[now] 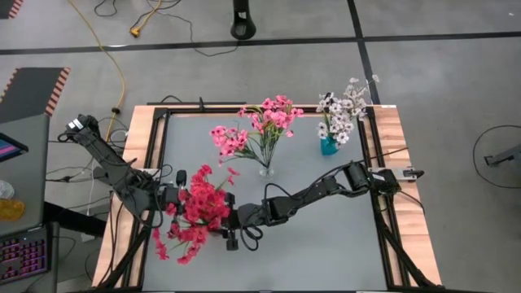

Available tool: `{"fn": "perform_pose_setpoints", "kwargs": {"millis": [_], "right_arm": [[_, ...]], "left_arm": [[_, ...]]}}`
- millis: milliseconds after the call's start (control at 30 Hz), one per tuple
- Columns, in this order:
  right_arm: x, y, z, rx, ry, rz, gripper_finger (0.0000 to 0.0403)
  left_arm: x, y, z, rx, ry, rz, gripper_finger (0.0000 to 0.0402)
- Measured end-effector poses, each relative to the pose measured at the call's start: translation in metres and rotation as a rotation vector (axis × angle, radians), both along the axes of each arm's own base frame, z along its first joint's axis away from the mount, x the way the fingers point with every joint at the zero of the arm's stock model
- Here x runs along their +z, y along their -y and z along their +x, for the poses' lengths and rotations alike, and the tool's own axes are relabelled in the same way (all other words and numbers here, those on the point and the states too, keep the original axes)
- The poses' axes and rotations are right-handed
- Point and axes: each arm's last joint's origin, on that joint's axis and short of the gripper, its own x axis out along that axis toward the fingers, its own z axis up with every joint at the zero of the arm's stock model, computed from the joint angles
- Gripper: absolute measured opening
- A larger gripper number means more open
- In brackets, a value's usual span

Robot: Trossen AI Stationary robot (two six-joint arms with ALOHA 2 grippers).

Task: Sort flowers into vase by color
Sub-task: Put the red flowers into the red vase

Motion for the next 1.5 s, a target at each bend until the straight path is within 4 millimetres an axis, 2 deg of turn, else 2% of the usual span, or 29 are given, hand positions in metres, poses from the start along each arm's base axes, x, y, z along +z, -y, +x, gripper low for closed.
{"fn": "perform_pose_setpoints", "kwargs": {"millis": [233, 467, 667, 767, 967, 1067, 1233, 1500], "right_arm": [[0.000, 0.000, 0.000, -0.001, 0.005, 0.004, 0.0176], [0.000, 0.003, 0.001, -0.006, 0.010, 0.003, 0.0200], [0.001, 0.005, 0.002, -0.012, 0.011, 0.012, 0.0184], [0.001, 0.006, 0.002, -0.014, 0.011, 0.014, 0.0180], [0.001, 0.006, 0.002, -0.015, 0.012, 0.011, 0.0196], [0.001, 0.006, 0.002, -0.015, 0.013, 0.011, 0.0194], [0.001, 0.006, 0.002, -0.015, 0.013, 0.011, 0.0184], [0.001, 0.006, 0.002, -0.015, 0.013, 0.011, 0.0196]], "left_arm": [[-0.003, 0.000, -0.001, -0.026, -0.039, -0.002, 0.0000], [-0.006, 0.001, -0.001, -0.073, -0.065, 0.003, 0.0000], [-0.008, 0.001, -0.002, -0.073, -0.085, 0.020, 0.0003], [-0.008, 0.001, -0.002, -0.073, -0.084, 0.017, 0.0021], [-0.012, 0.001, -0.003, -0.073, -0.116, -0.030, 0.0095], [-0.014, 0.000, -0.003, -0.080, -0.136, -0.024, 0.0112], [-0.015, 0.000, -0.004, -0.085, -0.152, -0.036, 0.0101], [-0.027, 0.005, 0.001, -0.091, -0.225, 0.001, 0.0087]]}}
